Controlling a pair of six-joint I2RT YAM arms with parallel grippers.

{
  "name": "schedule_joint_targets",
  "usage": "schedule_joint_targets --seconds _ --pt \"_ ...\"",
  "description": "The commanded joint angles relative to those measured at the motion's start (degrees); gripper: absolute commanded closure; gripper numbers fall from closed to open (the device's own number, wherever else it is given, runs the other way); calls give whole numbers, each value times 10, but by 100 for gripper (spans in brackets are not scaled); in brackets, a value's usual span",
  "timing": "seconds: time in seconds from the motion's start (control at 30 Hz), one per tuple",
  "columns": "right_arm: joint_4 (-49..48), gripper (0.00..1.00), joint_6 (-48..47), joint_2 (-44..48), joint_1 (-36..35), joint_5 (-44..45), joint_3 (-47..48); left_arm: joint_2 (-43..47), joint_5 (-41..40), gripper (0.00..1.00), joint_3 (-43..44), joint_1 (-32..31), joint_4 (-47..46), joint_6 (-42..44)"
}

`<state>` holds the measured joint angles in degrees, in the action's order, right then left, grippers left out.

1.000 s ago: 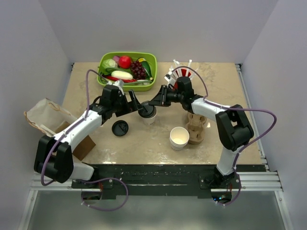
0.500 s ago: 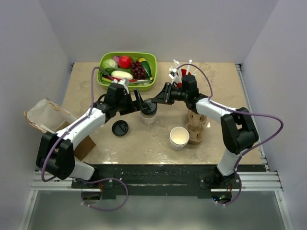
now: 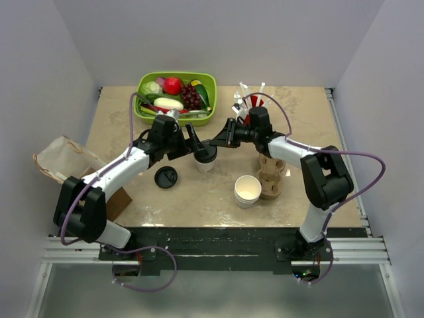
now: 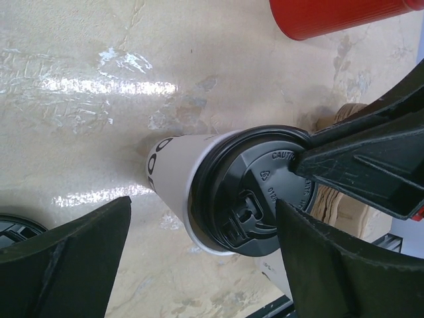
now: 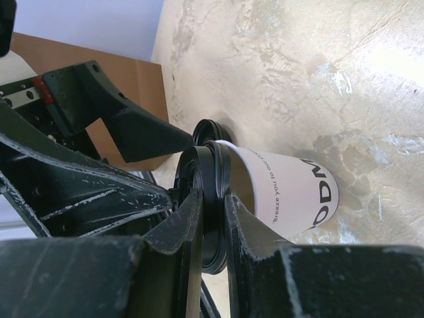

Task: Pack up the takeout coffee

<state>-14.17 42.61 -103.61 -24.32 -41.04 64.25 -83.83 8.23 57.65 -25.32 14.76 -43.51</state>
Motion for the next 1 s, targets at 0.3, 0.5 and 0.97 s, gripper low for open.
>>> schedule_joint_targets --seconds 0.3,0.5,0.97 --pt "39 60 -40 25 1 43 4 -17 -8 10 25 -3 -4 -17" --pt "60 55 -55 30 1 54 11 -15 -3 11 23 -3 -5 -20" --pt "48 55 -41 38 -6 34 10 -21 29 26 18 -3 -29 -26"
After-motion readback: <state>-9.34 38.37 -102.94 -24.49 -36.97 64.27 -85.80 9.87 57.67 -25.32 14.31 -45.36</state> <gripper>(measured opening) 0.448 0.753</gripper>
